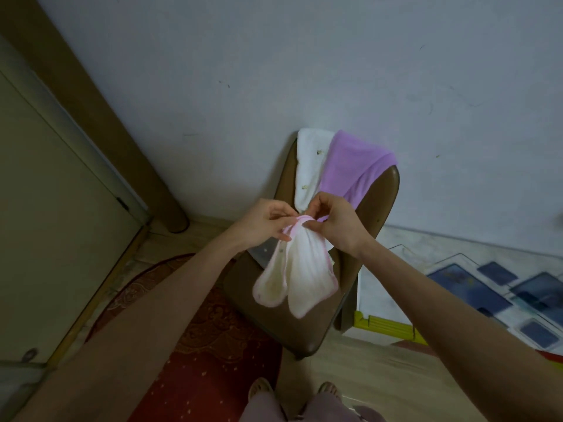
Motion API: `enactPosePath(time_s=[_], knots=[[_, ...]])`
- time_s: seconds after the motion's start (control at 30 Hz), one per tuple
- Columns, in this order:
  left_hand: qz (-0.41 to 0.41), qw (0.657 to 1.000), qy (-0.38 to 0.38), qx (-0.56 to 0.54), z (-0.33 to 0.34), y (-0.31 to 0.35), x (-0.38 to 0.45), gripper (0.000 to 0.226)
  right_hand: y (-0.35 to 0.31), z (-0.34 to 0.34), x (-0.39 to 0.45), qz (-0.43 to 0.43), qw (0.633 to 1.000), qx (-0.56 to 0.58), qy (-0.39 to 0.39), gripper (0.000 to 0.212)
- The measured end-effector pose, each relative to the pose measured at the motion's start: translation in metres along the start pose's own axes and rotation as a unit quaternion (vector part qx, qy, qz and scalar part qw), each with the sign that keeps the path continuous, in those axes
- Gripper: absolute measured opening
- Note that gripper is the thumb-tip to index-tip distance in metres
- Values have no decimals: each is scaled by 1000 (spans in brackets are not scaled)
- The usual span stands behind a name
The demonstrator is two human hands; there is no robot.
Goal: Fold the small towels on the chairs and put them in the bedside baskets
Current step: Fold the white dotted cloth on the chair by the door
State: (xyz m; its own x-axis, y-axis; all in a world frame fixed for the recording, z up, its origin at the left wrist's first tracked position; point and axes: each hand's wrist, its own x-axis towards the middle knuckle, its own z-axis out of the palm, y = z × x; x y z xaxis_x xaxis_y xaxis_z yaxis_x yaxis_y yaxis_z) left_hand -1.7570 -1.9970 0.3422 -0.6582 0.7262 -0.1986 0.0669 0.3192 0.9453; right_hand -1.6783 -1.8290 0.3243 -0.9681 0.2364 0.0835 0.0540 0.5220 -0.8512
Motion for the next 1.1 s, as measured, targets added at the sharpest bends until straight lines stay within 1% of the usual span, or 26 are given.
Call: enactPosePath(time_s=[0.07,0.13,0.2,0.37,0.5,0.67,0.73,0.8,0.87,0.9,0.97,1.03,1.1], knots=[[-8,1000,-5,-17,3,-1,0,7,2,2,-2,9,1000,2,17,17],[-15,1000,-17,-11,7,-2,1,15,4,4,-5,15,999,1,28,16],[-16,1000,-10,12,12,-3,4,19,6,5,-7,19,999,0,34,16],[-9,999,14,50,20,-6,11,16,10,1,-10,19,999,4,40,16],[3,997,27,67,17,-8,15,22,16,-4,-11,34,999,13,31,17],[13,995,-36,89,8,-6,11,19,21,-6,-17,54,998,24,27,13],[19,994,-50,94,7,-5,11,19,20,-4,-17,52,998,24,28,9],[24,992,-37,115,6,-4,14,17,17,-2,-16,44,998,17,37,10],[25,989,-7,143,5,-2,16,12,13,2,-16,36,998,17,48,15],[39,985,12,166,5,-1,17,10,11,4,-16,33,998,21,53,17],[96,971,52,212,6,0,20,10,10,7,-16,35,997,27,58,18],[137,966,65,208,10,1,20,9,14,10,-17,48,997,25,56,14],[142,973,69,166,13,0,20,7,21,12,-17,65,997,5,48,10]])
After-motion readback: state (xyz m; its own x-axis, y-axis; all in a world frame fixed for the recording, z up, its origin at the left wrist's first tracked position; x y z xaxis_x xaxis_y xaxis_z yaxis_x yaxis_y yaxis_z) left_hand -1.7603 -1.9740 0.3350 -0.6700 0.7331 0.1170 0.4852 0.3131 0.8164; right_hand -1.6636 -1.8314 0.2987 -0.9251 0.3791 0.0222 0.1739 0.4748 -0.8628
